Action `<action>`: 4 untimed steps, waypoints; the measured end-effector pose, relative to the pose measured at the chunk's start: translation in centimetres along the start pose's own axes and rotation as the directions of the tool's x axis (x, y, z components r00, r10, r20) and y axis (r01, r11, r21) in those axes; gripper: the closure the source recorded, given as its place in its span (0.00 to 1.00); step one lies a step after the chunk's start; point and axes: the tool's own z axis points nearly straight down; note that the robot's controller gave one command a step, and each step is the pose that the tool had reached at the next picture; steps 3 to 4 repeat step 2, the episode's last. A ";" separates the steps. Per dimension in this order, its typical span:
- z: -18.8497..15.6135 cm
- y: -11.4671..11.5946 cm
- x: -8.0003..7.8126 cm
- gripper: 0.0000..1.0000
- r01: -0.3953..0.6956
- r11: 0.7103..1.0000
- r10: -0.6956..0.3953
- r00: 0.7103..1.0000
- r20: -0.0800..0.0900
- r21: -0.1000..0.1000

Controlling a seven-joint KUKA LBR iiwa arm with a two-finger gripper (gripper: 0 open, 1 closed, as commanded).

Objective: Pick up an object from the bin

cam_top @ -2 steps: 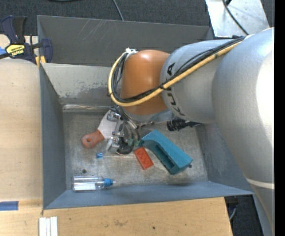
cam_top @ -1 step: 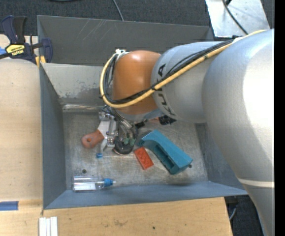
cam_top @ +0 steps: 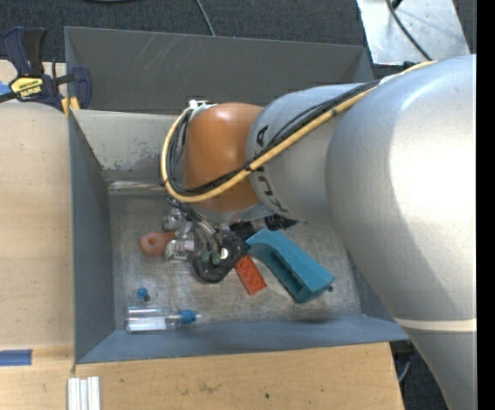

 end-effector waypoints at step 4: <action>-14.4 0.8 -1.7 1.00 -0.024 1.000 0.024 1.000 -0.001 0.001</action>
Offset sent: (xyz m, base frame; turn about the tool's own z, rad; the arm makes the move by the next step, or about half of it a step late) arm 0.0158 0.0059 0.1430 0.0264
